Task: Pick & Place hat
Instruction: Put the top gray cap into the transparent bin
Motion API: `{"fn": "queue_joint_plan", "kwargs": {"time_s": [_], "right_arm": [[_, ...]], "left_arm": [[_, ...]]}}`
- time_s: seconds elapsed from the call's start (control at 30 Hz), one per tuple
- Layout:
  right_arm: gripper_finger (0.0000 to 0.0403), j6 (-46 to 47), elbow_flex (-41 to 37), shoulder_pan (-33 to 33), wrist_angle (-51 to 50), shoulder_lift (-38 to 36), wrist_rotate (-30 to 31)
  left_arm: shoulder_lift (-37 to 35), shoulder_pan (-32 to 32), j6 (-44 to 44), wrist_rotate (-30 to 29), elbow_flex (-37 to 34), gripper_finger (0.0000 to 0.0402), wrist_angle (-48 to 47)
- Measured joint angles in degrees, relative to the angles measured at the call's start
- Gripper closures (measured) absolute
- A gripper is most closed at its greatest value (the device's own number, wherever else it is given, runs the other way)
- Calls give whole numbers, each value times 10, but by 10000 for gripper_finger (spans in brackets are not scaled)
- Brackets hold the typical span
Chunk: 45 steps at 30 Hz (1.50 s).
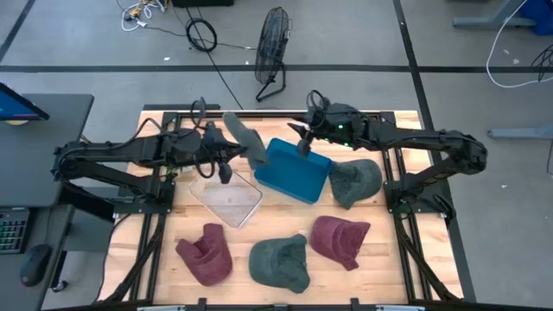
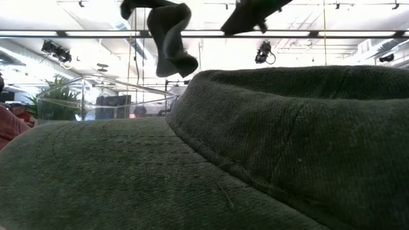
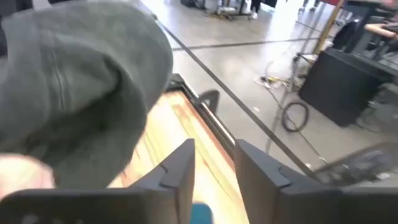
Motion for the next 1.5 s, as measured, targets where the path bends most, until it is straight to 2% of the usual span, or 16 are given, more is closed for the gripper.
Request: {"fn": "queue_joint_plan", "kwargs": {"time_s": [0.17,0.5,0.7,0.83,1.0,1.13,1.37,1.5], "right_arm": [[261,-1,0,5,-70,-55,38],[262,4,0,5,-120,-136,39],[270,5,0,5,-128,-141,38],[275,5,0,5,-132,-140,38],[275,5,0,5,-134,-139,38],[275,5,0,5,-144,-139,38],[275,5,0,5,-158,-139,38],[275,5,0,5,-160,-139,38]], "left_arm": [[-50,-39,-74,0,1,397,-80],[-86,-141,-270,-2,0,398,-283],[-68,-178,-345,-59,-2,398,-349],[-45,-196,-354,-95,-23,398,-326],[-14,-214,-288,-145,-36,398,-204],[10,-235,-258,-157,-36,398,-178],[73,-265,-432,-143,-36,394,-284],[103,-285,-480,-122,-36,394,-289]]}}
